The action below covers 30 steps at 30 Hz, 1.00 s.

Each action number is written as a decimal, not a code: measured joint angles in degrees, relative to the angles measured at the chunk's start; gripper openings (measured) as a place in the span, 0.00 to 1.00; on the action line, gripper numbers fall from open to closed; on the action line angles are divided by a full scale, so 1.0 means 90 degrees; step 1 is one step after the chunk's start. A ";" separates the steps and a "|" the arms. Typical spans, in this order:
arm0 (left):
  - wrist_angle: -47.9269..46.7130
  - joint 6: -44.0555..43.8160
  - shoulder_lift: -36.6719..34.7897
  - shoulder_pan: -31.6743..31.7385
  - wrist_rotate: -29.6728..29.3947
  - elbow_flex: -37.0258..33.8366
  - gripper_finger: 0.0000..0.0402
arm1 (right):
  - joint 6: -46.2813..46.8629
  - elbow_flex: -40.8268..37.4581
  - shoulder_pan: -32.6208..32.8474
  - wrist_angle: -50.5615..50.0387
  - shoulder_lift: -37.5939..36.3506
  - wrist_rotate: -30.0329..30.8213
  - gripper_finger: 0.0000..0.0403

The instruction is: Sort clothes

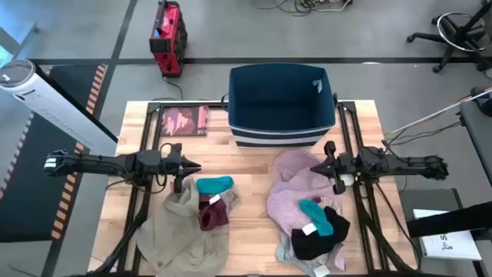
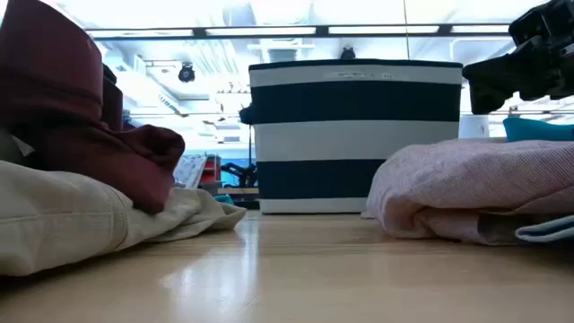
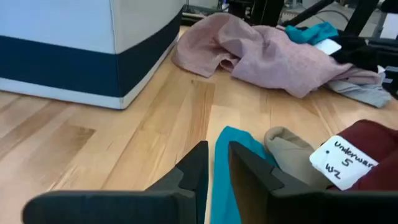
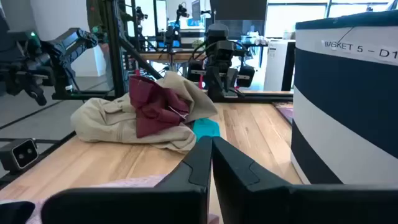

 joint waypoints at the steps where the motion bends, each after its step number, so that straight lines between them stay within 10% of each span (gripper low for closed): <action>1: 0.0000 -0.0001 0.0032 0.0000 0.0000 0.0000 0.12 | 0.0000 0.0000 0.0002 -0.0004 0.0000 0.0000 0.00; 30: 0.0000 0.0000 0.0485 0.0000 0.0000 0.0000 0.12 | -0.0001 -0.0002 0.0000 -0.0004 0.0000 0.0002 0.00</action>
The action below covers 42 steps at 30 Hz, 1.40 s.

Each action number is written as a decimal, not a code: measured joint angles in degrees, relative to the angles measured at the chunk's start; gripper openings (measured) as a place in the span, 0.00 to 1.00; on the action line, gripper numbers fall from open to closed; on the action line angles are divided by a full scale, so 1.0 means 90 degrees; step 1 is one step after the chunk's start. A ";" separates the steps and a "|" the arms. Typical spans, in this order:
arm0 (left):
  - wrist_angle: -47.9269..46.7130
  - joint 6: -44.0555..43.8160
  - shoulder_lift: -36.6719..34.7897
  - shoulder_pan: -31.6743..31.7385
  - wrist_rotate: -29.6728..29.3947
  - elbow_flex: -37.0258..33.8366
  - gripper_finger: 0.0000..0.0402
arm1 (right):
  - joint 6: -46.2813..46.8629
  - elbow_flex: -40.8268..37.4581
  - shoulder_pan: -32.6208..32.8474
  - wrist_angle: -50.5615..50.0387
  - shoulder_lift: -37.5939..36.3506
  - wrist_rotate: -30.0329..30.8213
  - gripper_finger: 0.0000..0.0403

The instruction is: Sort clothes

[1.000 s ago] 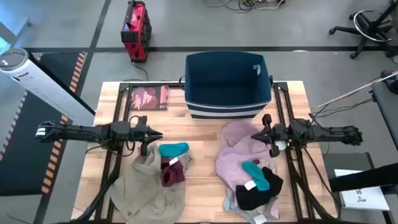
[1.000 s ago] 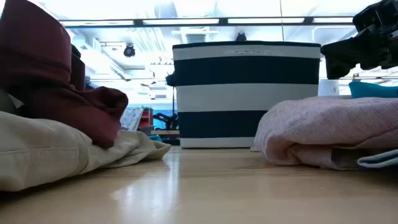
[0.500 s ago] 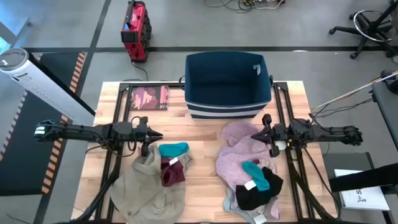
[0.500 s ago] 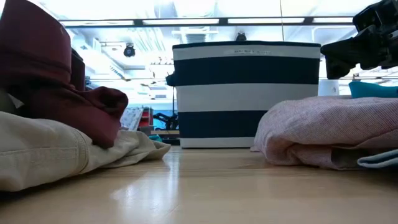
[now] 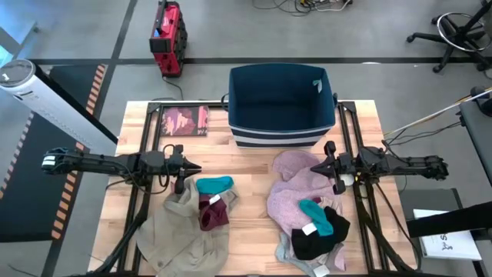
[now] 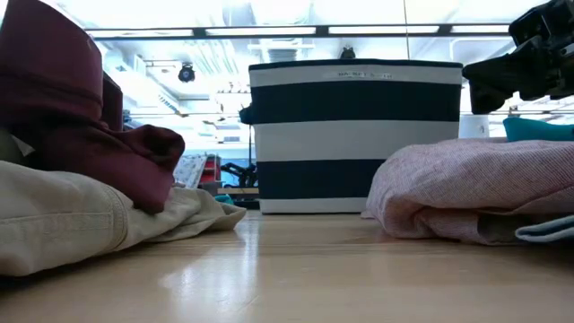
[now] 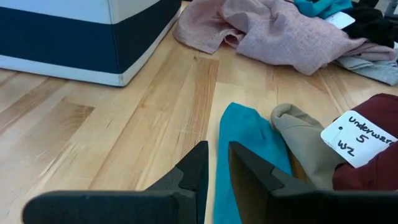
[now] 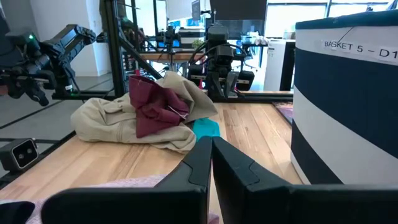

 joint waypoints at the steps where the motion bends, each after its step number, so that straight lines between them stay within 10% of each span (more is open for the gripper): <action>1: -0.0002 0.0000 0.0000 -0.0001 0.0000 0.0000 0.12 | -0.0001 0.0000 0.0000 0.0000 -0.0002 0.0000 0.00; 23: 0.1023 -0.0996 0.0250 0.0001 0.0197 0.0044 0.12 | -0.0001 0.0000 0.0000 0.0000 -0.0002 0.0002 0.00; 42: -0.1621 -0.0480 0.1958 -0.0726 0.1982 0.3576 0.23 | -0.0001 0.0000 0.0000 -0.0005 -0.0002 0.0002 0.00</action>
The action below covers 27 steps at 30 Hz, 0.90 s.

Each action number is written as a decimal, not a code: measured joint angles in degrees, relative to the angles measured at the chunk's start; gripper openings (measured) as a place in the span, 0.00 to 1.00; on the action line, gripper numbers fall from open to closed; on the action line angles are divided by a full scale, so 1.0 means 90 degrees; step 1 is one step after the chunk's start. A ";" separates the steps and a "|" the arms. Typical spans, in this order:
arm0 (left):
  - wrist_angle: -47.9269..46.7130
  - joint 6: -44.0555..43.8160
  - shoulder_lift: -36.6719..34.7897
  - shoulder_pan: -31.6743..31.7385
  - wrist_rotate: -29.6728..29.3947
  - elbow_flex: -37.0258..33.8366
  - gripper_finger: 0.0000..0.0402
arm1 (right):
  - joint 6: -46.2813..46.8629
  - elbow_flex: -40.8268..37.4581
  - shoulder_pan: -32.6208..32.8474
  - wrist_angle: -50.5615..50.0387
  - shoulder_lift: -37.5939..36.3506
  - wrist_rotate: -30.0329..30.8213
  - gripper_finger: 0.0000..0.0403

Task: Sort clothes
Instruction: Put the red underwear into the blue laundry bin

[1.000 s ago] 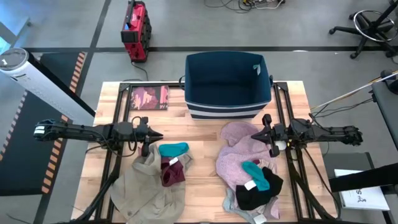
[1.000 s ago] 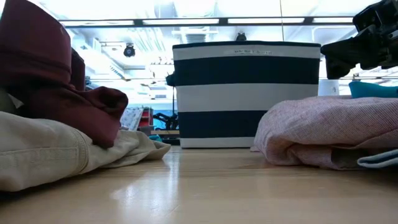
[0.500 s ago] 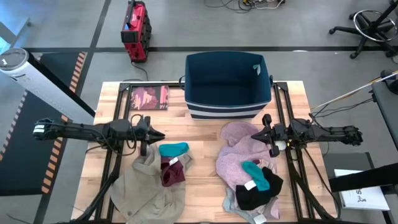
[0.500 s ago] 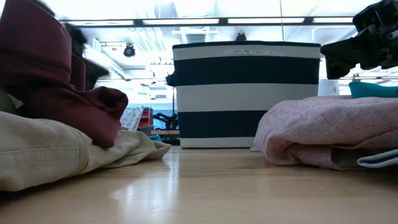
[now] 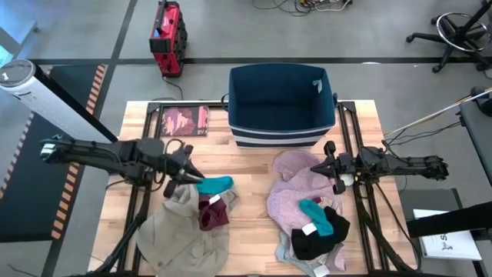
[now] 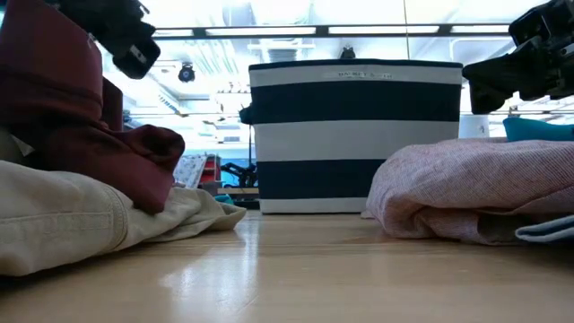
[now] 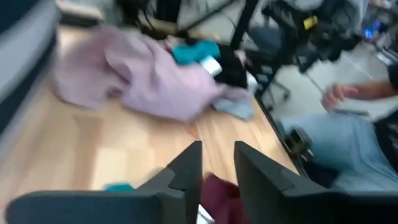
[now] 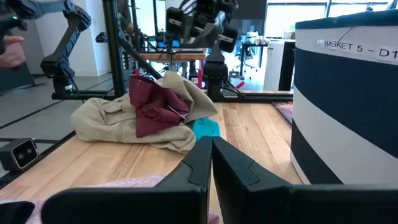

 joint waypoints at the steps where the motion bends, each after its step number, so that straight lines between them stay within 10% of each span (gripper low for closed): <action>1: -0.0138 -0.0115 0.0186 -0.0131 -0.0016 0.0151 0.26 | 0.0000 0.0000 0.0000 0.0000 0.0000 0.0001 0.00; 14: -0.4138 -0.1723 0.2593 -0.1647 -0.1578 0.2933 0.66 | 0.0000 -0.0002 0.0000 0.0000 0.0000 0.0000 0.00; 27: -0.4060 -0.2344 0.4674 -0.3057 -0.1865 0.3910 0.70 | 0.0000 -0.0002 0.0002 0.0000 0.0000 0.0000 0.00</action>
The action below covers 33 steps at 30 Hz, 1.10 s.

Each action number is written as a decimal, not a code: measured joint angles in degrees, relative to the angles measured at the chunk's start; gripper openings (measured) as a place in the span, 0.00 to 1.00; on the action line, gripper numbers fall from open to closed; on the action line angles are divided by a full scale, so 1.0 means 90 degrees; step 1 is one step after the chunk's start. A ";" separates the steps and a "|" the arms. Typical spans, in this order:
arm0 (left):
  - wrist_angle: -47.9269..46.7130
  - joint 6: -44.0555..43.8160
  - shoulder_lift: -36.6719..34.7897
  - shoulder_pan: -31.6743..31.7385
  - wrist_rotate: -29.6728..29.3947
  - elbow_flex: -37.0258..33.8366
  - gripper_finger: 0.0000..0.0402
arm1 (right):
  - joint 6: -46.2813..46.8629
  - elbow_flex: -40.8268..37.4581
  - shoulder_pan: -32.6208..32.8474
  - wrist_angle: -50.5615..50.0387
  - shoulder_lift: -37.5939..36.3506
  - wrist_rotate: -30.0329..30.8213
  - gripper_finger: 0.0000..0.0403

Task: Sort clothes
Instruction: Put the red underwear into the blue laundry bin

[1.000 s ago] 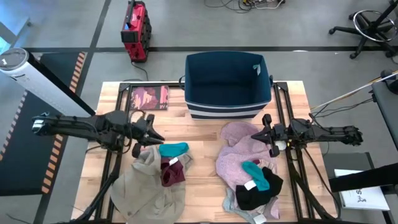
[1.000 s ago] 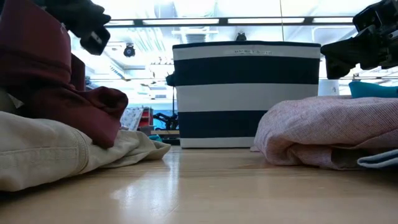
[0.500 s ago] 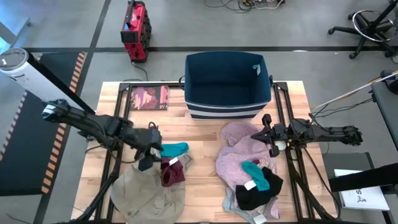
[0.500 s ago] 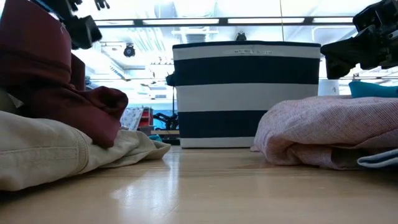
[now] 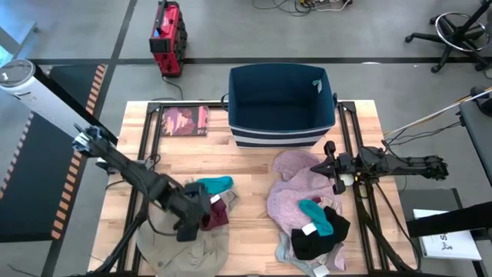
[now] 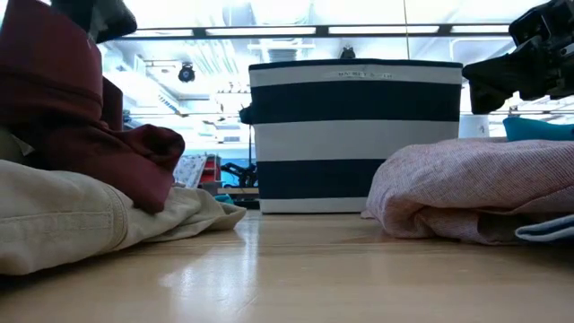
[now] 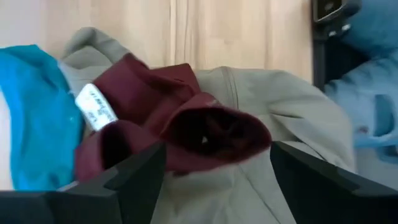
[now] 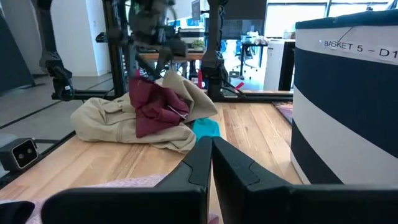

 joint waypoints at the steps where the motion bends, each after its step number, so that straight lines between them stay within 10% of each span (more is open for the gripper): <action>1: 0.0048 -0.0008 0.0145 -0.0050 -0.0124 -0.0003 0.70 | 0.0000 0.0000 -0.0002 0.0000 0.0000 0.0000 0.00; 11: 0.0154 0.0043 0.1298 -0.0003 -0.1079 -0.0009 0.66 | 0.0000 0.0002 -0.0002 0.0000 0.0000 -0.0002 0.00; 20: 0.0117 -0.0037 0.2027 0.0015 -0.1118 -0.0013 0.31 | 0.0000 0.0000 -0.0002 0.0000 0.0000 0.0000 0.00; 25: 0.0073 -0.0059 0.1701 0.0048 -0.1066 0.0009 0.04 | 0.0000 0.0000 -0.0001 0.0000 0.0000 0.0000 0.00; 33: 0.0032 0.0018 0.0591 0.0197 -0.1656 0.0482 0.02 | 0.0000 0.0000 -0.0002 0.0000 0.0002 -0.0001 0.00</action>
